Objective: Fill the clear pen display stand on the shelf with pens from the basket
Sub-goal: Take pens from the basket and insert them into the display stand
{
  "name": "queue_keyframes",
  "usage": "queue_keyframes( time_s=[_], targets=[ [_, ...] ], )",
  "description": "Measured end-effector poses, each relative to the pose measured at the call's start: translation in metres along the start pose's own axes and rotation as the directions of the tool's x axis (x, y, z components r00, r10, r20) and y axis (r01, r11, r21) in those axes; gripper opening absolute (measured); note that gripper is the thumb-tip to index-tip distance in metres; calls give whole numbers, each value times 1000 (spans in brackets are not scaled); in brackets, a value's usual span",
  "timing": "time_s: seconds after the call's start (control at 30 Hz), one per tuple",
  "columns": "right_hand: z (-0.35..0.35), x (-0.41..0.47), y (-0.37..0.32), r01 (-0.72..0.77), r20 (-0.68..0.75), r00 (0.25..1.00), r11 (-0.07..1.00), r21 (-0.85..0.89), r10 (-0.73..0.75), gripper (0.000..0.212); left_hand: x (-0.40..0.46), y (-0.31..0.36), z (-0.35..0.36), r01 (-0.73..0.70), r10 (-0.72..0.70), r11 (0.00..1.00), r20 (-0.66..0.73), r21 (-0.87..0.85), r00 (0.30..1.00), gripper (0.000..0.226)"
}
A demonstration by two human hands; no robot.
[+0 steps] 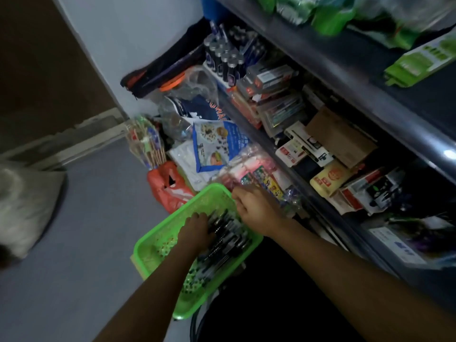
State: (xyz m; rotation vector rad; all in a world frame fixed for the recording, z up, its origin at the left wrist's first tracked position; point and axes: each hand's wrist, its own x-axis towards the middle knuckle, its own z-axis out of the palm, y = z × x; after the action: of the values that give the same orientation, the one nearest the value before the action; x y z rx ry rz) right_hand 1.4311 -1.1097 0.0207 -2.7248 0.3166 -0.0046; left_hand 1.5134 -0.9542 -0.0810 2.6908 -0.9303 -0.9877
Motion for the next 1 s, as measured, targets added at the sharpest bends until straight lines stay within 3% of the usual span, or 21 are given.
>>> queue_keyframes(
  time_s=[0.23,0.5,0.67,0.8,1.0],
  targets=[
    [16,2,11,7,45,999,999,34,-9,9,4,-7,20,49,-48,999,-77,17,996,59],
    [27,1,19,21,56,998,999,47,-24,10,1,-11,19,155,-155,988,-31,-1,987,54],
    [31,-1,22,29,57,998,999,32,-30,8,2,-14,24,120,-118,991,-24,52,993,53],
    [34,-2,24,23,63,998,999,40,-25,5,4,-13,23,119,-119,993,16,2,993,44],
    [36,-5,25,31,71,997,998,51,-34,7,4,-5,23,138,-138,990,46,2,989,49]
  ],
)
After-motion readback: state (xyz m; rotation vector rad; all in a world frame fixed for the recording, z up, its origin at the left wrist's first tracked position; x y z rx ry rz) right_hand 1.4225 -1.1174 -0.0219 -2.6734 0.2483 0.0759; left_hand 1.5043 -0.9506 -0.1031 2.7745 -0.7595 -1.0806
